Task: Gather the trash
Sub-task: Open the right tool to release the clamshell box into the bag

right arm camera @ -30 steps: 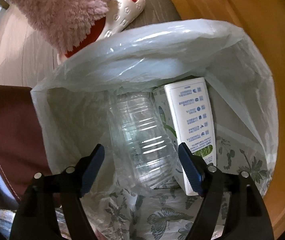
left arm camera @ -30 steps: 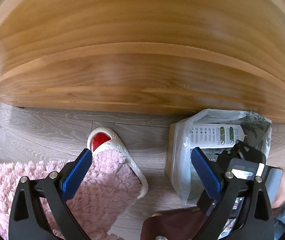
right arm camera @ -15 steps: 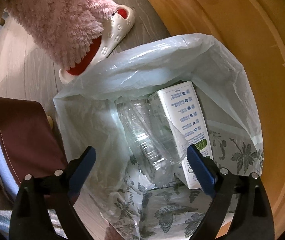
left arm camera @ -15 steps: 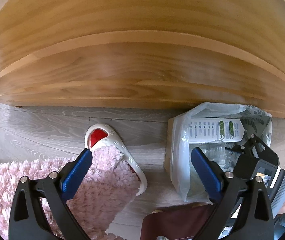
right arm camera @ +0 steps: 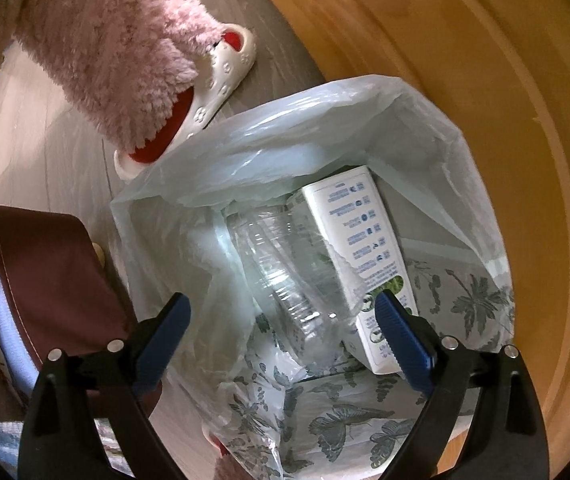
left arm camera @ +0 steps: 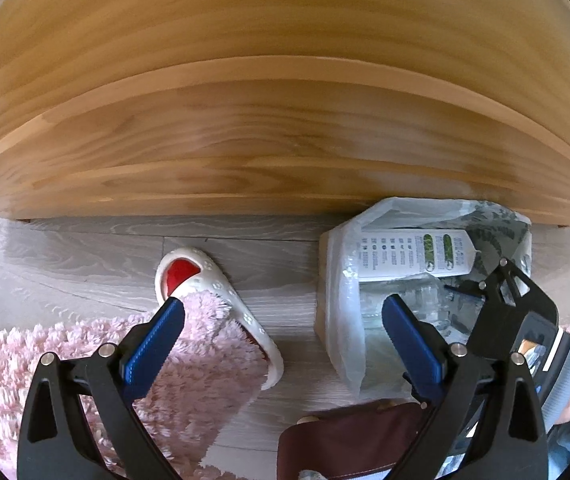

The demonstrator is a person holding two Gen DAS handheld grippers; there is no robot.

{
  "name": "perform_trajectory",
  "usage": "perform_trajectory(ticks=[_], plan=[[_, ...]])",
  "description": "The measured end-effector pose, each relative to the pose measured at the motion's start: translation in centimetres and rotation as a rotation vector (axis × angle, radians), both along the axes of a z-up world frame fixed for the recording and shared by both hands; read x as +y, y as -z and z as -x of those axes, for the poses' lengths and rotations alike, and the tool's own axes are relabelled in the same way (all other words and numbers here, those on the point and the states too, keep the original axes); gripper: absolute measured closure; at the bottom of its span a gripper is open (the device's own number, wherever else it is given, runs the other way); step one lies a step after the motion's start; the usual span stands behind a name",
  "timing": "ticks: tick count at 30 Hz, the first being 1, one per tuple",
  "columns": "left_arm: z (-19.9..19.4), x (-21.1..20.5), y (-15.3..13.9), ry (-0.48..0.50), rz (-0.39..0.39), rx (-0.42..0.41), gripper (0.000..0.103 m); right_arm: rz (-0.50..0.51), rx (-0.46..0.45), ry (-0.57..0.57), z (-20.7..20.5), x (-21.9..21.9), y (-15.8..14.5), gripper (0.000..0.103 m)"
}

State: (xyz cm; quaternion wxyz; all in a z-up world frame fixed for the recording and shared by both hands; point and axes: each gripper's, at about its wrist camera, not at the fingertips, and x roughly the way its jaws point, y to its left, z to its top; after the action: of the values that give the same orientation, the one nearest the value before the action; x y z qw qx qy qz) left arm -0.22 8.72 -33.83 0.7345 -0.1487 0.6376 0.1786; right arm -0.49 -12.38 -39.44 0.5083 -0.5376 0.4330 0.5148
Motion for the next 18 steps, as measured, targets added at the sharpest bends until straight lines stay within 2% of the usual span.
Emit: perform_trajectory(ticks=[7, 13, 15, 18], plan=[[-0.4, -1.4, 0.0, 0.068, 0.026, -0.003, 0.007, -0.030, -0.008, 0.030, -0.9, -0.9, -1.5, 0.013], [-0.5, -1.7, 0.0, 0.079, 0.030, -0.001, 0.007, -0.068, -0.003, 0.052, -1.0, -1.5, -2.8, 0.013], [-0.5, -1.8, 0.0, 0.084, 0.031, -0.002, 0.007, -0.073, 0.010, 0.064, -1.2, -1.7, -2.9, 0.008], [-0.4, -1.9, -0.2, 0.088, 0.032, -0.008, 0.007, -0.087, -0.003, 0.086, -1.3, -2.2, -3.1, 0.008]])
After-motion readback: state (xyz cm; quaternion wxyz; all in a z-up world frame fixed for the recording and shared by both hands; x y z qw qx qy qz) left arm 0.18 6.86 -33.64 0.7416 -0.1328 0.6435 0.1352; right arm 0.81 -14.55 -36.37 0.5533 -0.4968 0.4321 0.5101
